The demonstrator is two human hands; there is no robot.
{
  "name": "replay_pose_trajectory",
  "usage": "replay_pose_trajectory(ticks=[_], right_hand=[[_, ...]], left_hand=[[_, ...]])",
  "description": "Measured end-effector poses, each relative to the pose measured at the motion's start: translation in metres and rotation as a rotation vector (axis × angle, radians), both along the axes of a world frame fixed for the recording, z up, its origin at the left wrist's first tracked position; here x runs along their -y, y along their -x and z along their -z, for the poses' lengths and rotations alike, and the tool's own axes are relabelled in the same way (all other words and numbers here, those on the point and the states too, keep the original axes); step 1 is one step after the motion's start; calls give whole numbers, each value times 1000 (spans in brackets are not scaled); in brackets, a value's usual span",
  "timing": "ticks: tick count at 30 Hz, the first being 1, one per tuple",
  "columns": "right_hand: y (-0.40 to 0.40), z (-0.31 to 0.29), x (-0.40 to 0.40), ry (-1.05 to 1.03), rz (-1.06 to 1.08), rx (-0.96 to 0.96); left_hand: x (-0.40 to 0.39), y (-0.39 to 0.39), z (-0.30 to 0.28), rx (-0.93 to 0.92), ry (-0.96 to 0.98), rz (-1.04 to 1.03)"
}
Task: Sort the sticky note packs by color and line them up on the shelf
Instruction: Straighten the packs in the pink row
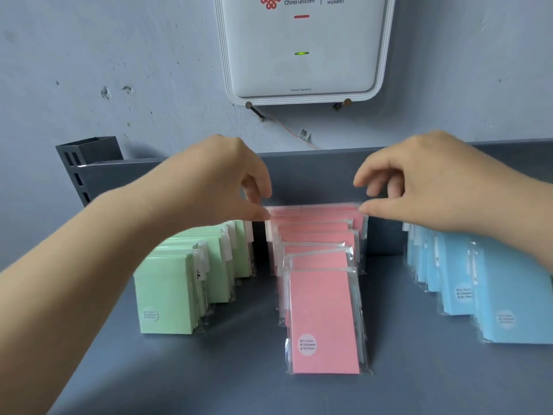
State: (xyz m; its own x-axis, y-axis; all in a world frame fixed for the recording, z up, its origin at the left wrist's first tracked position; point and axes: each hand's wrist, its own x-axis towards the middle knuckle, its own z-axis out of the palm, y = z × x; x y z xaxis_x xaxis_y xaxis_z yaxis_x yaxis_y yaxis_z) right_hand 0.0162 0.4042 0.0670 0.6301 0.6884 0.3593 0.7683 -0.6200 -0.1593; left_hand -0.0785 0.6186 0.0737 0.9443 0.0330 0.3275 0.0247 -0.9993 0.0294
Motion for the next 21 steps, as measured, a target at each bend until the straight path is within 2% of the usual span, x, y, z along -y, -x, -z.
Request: replay_pose_trajectory(ticks=[2, 5, 10, 16, 21], right_hand=[[8, -2, 2, -33, -26, -214], [14, 7, -2, 151, 20, -365], [10, 15, -9, 94, 91, -422], [8, 25, -14, 21, 69, -472], [5, 31, -16, -47, 44, -416]], left_hand=[[4, 7, -1, -42, 150, 9], [13, 10, 9, -190, 223, -40], [20, 3, 20, -209, 233, -118], [21, 3, 21, -219, 258, -124], [22, 2, 24, -178, 251, -108]])
